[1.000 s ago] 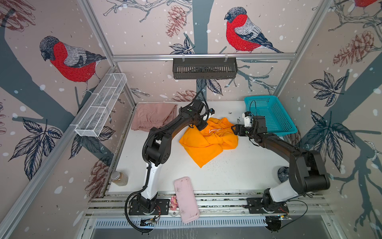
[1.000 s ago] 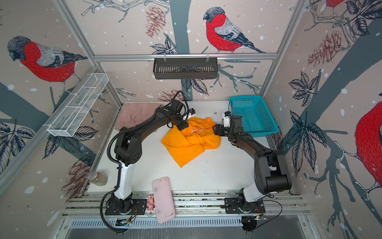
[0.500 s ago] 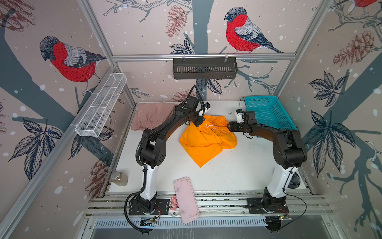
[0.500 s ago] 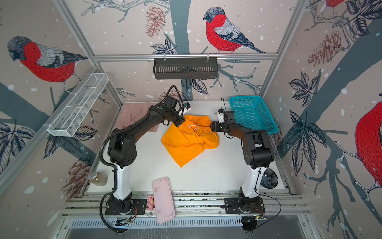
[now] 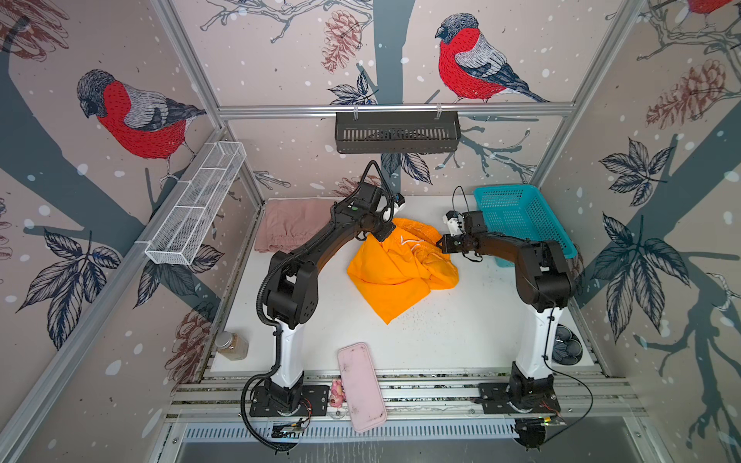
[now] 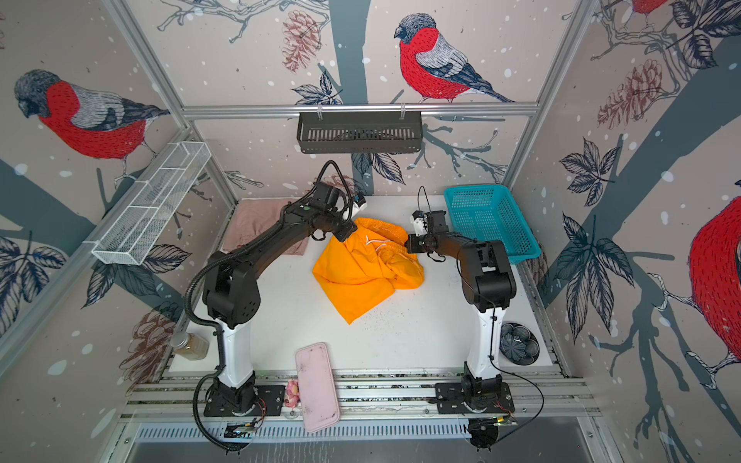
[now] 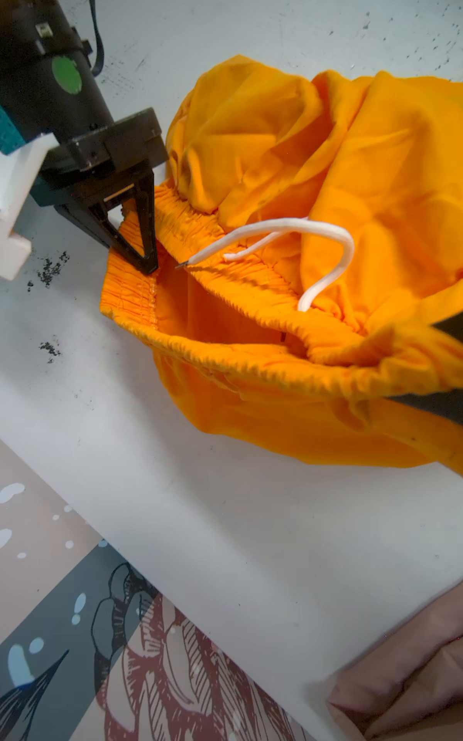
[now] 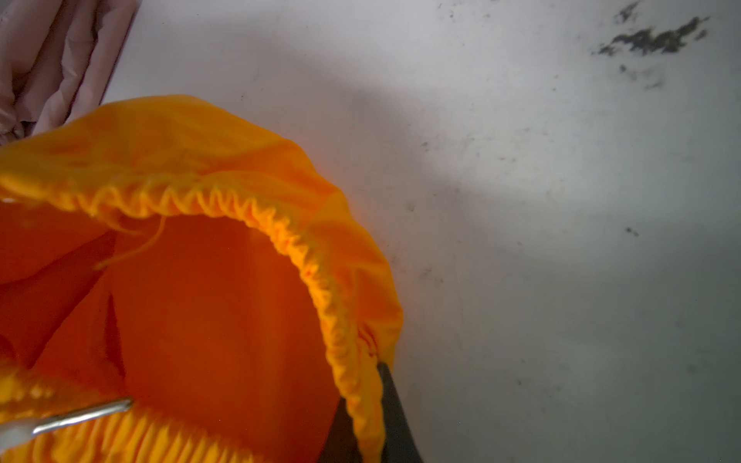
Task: Fold and stack the shorts
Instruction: 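Grasp the waistband with the left gripper while the right gripper grasps its other end, then adjust grips on the orange waistband with both grippers, spreading it open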
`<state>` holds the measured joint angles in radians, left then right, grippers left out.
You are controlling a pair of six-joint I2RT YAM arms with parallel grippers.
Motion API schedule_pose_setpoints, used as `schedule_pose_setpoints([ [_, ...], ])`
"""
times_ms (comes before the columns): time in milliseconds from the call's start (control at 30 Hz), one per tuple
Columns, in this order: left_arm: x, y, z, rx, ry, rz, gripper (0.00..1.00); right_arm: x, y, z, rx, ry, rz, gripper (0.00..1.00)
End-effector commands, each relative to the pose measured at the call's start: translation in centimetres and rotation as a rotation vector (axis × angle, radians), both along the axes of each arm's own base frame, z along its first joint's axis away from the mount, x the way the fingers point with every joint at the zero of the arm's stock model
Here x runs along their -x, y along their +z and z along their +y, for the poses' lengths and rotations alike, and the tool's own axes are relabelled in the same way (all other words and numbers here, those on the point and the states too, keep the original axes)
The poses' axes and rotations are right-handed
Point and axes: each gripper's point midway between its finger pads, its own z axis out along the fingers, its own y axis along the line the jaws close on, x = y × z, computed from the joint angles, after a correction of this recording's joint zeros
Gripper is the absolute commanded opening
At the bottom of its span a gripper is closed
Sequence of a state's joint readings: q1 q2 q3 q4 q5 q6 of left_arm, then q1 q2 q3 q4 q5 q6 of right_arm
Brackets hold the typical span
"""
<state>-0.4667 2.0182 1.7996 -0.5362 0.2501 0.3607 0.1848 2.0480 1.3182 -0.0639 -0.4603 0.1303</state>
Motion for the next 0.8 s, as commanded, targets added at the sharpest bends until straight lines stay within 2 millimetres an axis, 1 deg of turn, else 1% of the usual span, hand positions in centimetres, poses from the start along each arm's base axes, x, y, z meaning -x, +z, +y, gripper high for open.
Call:
schedule_pose_setpoints([
  [0,-1.5,3.2,0.9,0.043,0.102,-0.071,0.00,-0.2,5.0,-0.6,0.043,-0.022,-0.100,0.04],
  [100,-1.1,5.7,1.5,0.071,0.144,-0.088,0.00,0.2,10.9,-1.0,0.082,-0.046,-0.222,0.03],
  [133,-0.9,7.0,1.7,0.088,0.159,-0.097,0.00,0.5,13.0,-1.1,0.095,-0.054,-0.266,0.03],
  [233,0.5,10.7,2.1,0.155,0.180,-0.120,0.00,1.7,18.5,-0.9,0.095,-0.045,-0.365,0.04],
  [267,1.2,11.6,2.0,0.184,0.172,-0.123,0.00,2.3,20.2,-0.6,0.073,-0.029,-0.389,0.06],
  [300,2.0,12.2,1.9,0.207,0.155,-0.126,0.00,2.7,21.2,-0.2,0.047,-0.009,-0.409,0.10],
  [333,2.9,12.3,1.8,0.217,0.146,-0.130,0.00,3.2,21.5,0.4,0.028,0.024,-0.410,0.14],
  [367,3.6,12.2,1.9,0.224,0.155,-0.133,0.00,3.5,21.3,0.9,0.025,0.056,-0.399,0.13],
  [400,4.2,11.7,2.0,0.231,0.166,-0.131,0.00,3.6,20.6,1.2,0.025,0.070,-0.377,0.13],
  [433,4.7,11.0,2.4,0.240,0.189,-0.120,0.00,3.8,19.2,1.6,0.026,0.091,-0.337,0.13],
  [500,5.6,8.9,3.4,0.245,0.249,-0.081,0.00,4.4,16.4,2.6,0.015,0.140,-0.248,0.13],
  [600,6.8,5.3,4.8,0.225,0.306,-0.039,0.00,5.9,12.2,4.5,0.009,0.232,-0.117,0.15],
  [667,7.2,3.0,5.4,0.224,0.326,-0.016,0.02,6.7,9.4,5.7,0.043,0.290,-0.052,0.21],
  [700,7.3,2.0,5.6,0.223,0.344,-0.003,0.02,6.8,8.4,6.1,0.059,0.310,-0.029,0.24],
  [733,7.2,1.1,5.9,0.225,0.365,0.006,0.02,6.6,7.4,6.3,0.068,0.316,-0.009,0.29],
  [767,7.1,0.4,6.0,0.225,0.374,0.010,0.02,6.3,6.6,6.4,0.077,0.314,0.003,0.36],
])
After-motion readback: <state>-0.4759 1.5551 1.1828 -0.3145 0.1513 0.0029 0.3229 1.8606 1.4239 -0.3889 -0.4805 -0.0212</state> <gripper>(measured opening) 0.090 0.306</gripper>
